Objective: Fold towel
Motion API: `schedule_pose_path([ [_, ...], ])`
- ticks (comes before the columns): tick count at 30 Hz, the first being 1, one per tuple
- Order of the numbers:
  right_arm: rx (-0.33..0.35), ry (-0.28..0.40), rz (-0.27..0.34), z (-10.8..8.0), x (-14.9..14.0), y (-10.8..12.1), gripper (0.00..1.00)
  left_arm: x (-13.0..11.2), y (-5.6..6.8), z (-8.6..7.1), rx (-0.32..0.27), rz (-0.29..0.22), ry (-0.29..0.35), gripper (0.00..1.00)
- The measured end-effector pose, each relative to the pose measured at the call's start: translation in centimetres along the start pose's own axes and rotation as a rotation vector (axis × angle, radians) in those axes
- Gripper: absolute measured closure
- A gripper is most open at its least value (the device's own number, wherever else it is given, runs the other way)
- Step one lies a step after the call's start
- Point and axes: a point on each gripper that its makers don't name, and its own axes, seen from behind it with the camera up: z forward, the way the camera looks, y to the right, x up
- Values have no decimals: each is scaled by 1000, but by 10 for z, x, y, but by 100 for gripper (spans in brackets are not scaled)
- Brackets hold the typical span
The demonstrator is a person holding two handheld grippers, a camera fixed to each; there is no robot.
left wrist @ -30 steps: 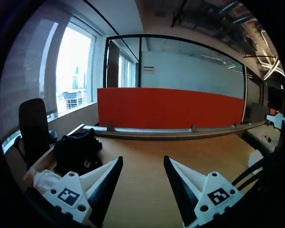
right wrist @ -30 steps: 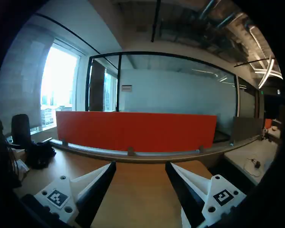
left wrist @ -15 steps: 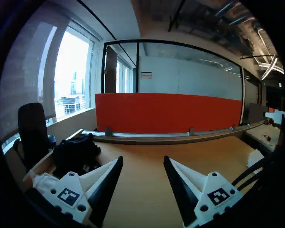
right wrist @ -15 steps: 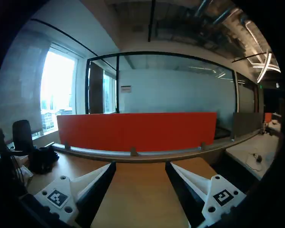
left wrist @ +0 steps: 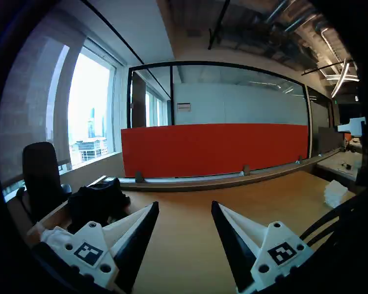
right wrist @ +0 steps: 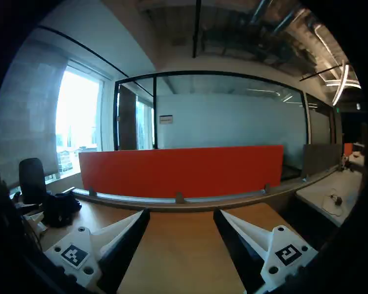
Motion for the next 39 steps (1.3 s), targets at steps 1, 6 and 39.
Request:
schedule_pose_path([
  [1, 1, 3, -1, 0, -1, -2, 0, -3, -1, -1, 0, 3, 7, 22],
  [6, 2, 18, -10, -2, -6, -7, 0, -18, -9, -2, 4, 9, 36, 22],
  [39, 12, 21, -54, 8, -58, -24, 0, -107, -38, 3, 39, -16, 102, 22],
])
